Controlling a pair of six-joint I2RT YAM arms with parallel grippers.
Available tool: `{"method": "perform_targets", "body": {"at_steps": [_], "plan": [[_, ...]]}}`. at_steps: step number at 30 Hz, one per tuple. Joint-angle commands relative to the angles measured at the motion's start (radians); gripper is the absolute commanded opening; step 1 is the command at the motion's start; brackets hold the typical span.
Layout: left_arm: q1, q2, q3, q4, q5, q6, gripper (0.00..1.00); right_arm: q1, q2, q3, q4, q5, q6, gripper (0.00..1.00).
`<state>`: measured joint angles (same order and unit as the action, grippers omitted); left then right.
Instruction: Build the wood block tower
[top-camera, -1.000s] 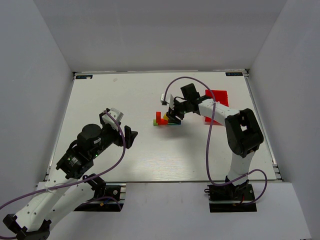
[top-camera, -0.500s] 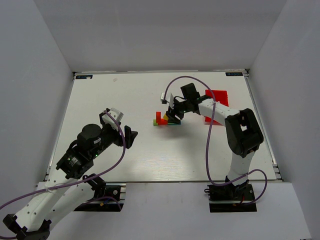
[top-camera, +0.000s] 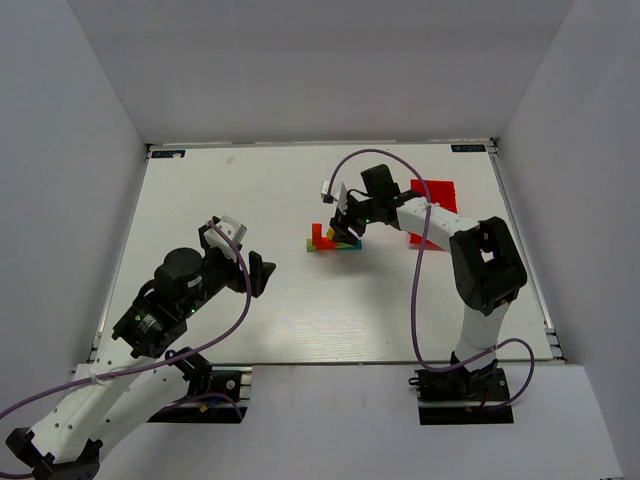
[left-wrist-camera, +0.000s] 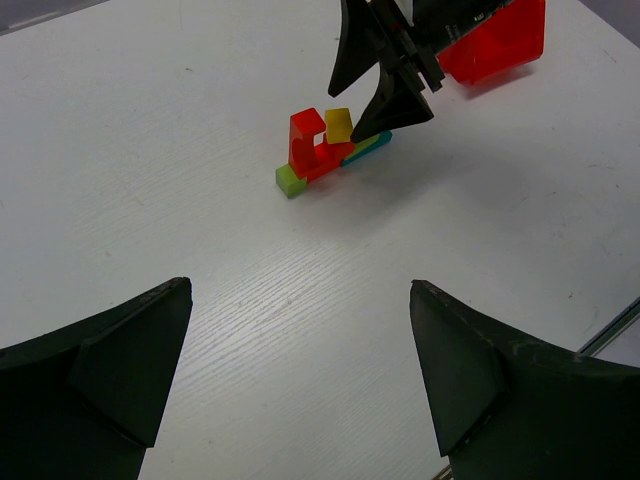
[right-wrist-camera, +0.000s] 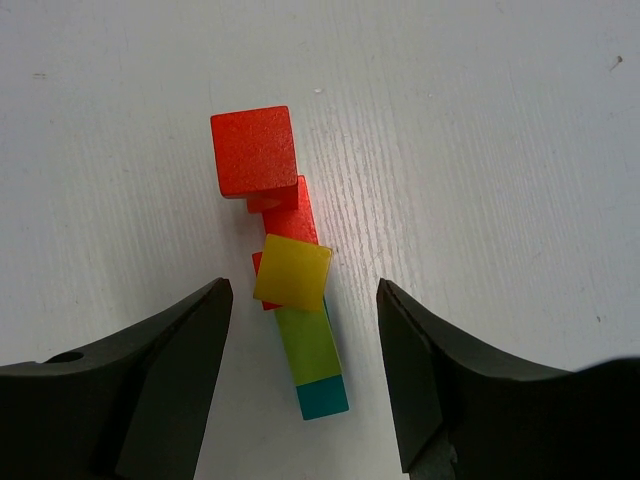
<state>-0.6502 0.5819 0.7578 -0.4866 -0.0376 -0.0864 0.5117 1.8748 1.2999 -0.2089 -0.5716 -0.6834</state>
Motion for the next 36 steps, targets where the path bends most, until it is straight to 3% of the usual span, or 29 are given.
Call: {"method": "perform_targets", "body": {"at_steps": [1, 36], "plan": [[0.003, -0.001, 0.008, -0.003, -0.004, -0.004, 1.0, 0.002, 0.006, 0.007, 0.04, -0.001, 0.021, 0.66], [0.003, -0.001, 0.008, -0.003, -0.004, -0.013, 1.0, -0.004, 0.0, 0.001, 0.032, 0.019, -0.001, 0.63]]}}
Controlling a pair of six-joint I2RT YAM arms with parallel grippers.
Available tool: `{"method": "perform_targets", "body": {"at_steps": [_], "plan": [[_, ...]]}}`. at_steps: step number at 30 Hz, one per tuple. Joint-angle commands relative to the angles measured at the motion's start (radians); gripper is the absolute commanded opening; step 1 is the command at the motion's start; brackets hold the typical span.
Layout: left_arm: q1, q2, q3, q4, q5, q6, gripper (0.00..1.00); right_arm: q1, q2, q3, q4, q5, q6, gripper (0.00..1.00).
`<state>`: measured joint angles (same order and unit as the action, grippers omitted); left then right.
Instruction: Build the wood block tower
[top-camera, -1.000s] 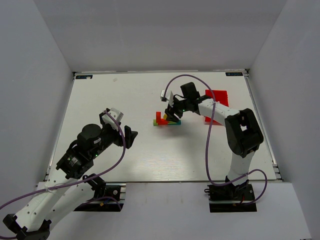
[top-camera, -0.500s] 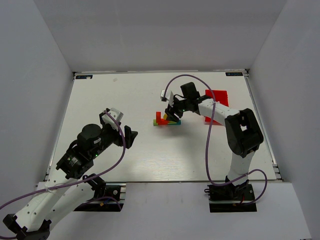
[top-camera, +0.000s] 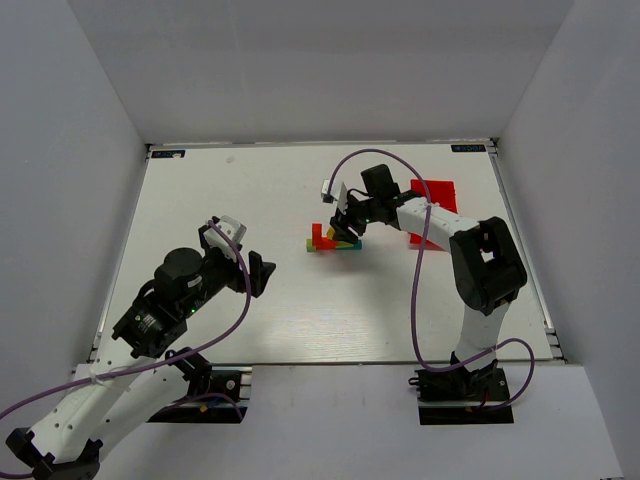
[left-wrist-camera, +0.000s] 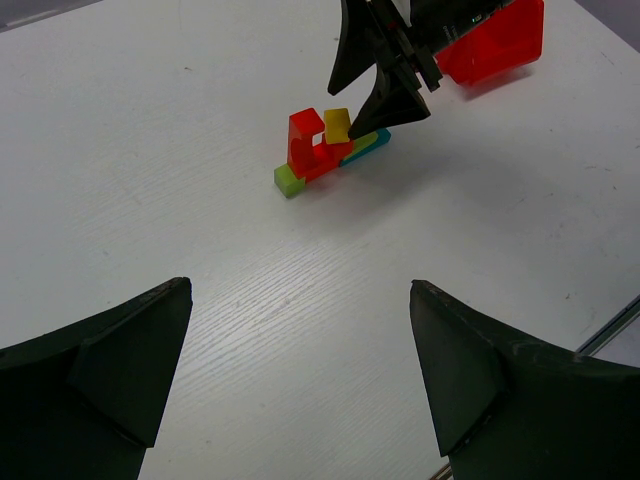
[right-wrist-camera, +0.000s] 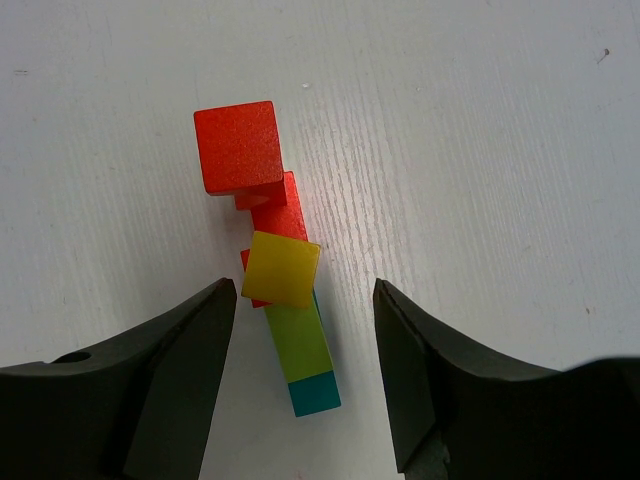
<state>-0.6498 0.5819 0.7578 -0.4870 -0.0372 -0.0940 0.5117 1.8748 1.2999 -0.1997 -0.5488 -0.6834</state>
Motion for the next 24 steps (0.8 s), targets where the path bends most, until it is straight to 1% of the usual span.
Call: {"method": "perform_targets", "body": {"at_steps": [1, 16, 17, 18, 24], "plan": [[0.003, -0.001, 0.008, -0.002, -0.004, -0.006, 1.0, -0.002, 0.0, 0.001, 0.025, -0.003, -0.002, 0.63], [0.003, -0.001, 0.008, -0.002, -0.004, -0.006, 1.0, -0.004, -0.006, -0.002, 0.026, -0.003, -0.005, 0.63], [0.003, -0.001, 0.008, -0.002, -0.004, -0.006, 1.0, -0.019, -0.003, -0.005, 0.026, -0.005, -0.007, 0.63], [0.003, -0.001, 0.008, -0.002, -0.004, -0.006, 1.0, -0.004, -0.003, -0.004, 0.025, -0.002, -0.007, 0.63], [0.003, -0.001, 0.008, -0.002, -0.004, -0.006, 1.0, -0.004, -0.005, -0.007, 0.023, 0.0, -0.007, 0.63]]}}
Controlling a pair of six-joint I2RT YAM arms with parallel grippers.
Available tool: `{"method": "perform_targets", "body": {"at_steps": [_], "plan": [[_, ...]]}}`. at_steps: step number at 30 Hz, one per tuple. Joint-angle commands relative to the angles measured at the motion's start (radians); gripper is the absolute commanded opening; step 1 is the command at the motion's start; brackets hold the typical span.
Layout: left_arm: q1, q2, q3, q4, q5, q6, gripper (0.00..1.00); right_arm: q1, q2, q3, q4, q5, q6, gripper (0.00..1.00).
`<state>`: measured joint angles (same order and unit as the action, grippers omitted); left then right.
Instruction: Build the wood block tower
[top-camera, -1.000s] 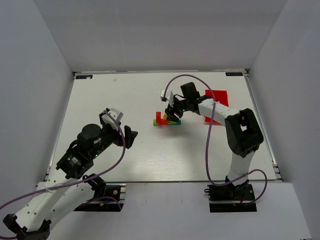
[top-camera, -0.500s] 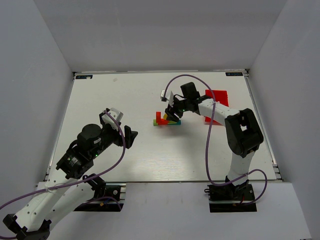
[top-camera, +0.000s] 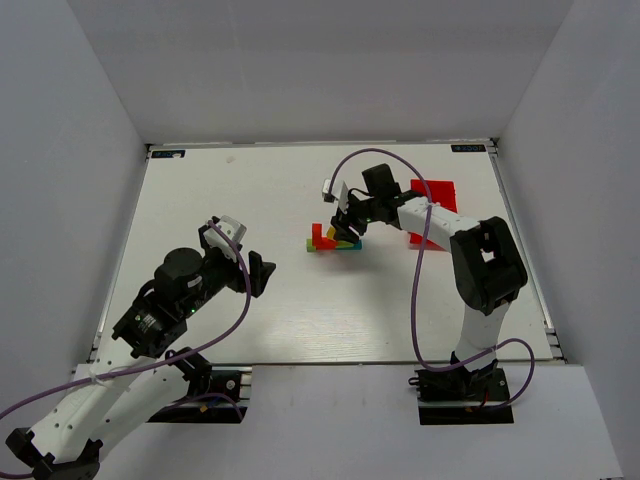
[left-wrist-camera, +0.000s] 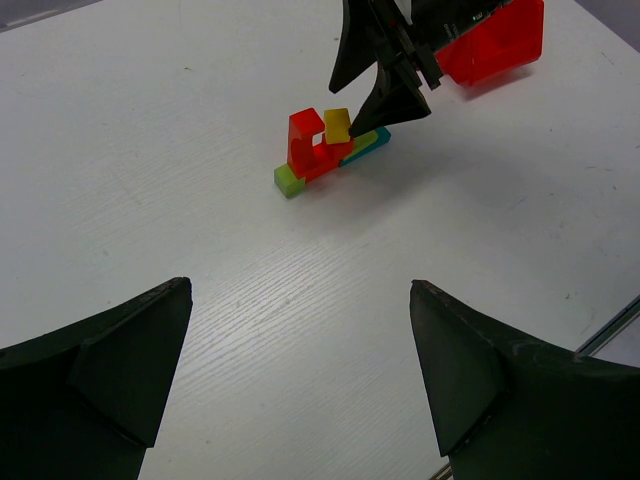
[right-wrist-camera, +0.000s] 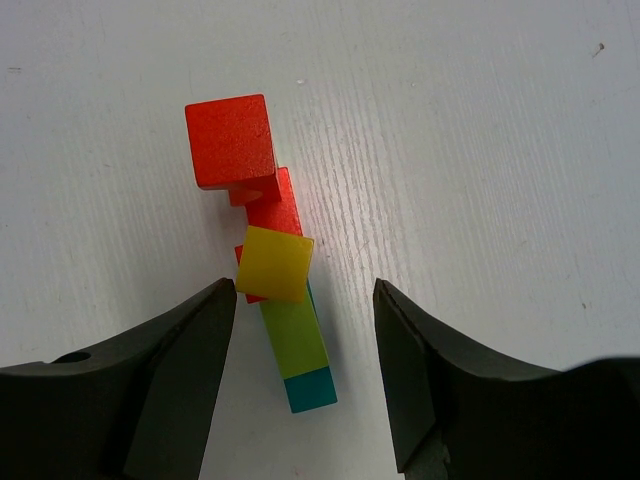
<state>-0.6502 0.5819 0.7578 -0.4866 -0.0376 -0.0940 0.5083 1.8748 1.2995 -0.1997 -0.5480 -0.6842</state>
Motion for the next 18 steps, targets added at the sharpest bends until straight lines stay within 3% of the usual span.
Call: {"method": "perform_targets", "body": {"at_steps": [1, 18], "plan": [[0.003, -0.001, 0.008, -0.003, -0.004, -0.006, 1.0, -0.002, -0.005, -0.005, 0.026, -0.001, -0.006, 0.63], [0.012, -0.001, 0.008, -0.003, -0.004, -0.006, 1.0, -0.004, -0.003, -0.006, 0.029, 0.008, -0.003, 0.62]]}}
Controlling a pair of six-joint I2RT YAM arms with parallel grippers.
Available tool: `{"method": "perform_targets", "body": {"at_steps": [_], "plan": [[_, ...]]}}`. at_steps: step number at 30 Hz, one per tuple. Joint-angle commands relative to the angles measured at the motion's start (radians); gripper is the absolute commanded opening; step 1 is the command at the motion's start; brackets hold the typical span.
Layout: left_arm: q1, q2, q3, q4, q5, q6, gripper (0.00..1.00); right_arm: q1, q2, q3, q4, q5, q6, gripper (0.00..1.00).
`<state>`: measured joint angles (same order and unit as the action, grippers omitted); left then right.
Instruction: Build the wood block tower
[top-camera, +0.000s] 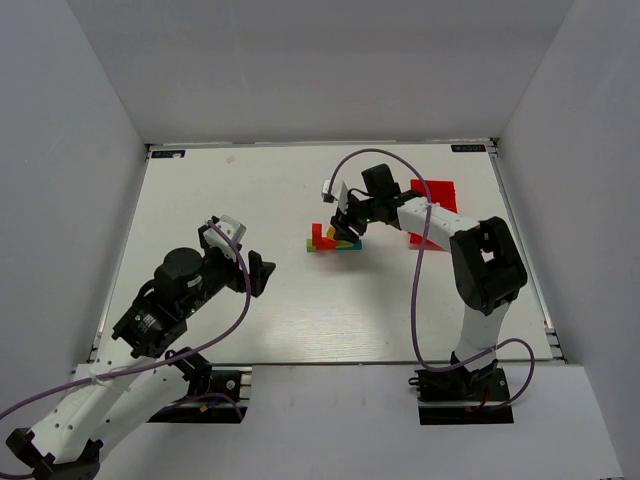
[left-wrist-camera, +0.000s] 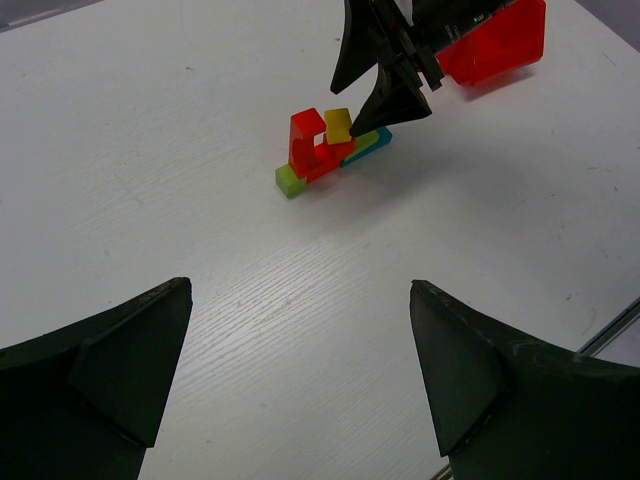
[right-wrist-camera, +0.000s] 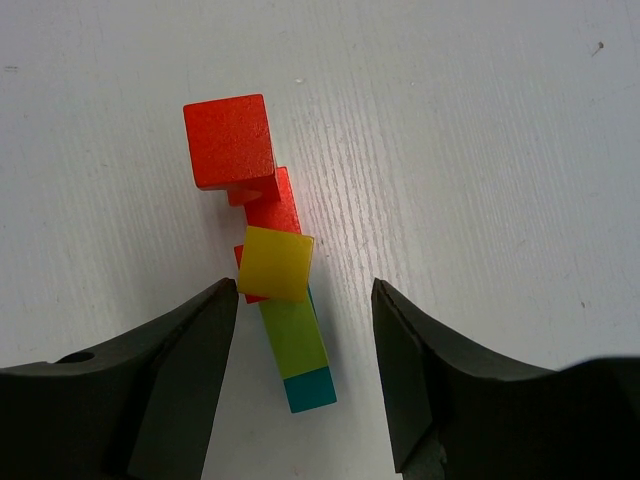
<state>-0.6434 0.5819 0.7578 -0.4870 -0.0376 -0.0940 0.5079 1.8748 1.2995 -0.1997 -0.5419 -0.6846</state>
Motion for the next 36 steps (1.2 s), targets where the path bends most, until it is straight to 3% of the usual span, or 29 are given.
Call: {"method": "perform_targets", "body": {"at_steps": [1, 36], "plan": [[0.005, -0.001, 0.008, -0.002, -0.004, -0.006, 1.0, -0.003, -0.005, -0.005, 0.031, 0.003, -0.004, 0.62], [0.005, -0.001, 0.008, -0.002, -0.004, -0.006, 1.0, -0.009, -0.014, -0.012, 0.032, 0.005, -0.004, 0.62]]}}
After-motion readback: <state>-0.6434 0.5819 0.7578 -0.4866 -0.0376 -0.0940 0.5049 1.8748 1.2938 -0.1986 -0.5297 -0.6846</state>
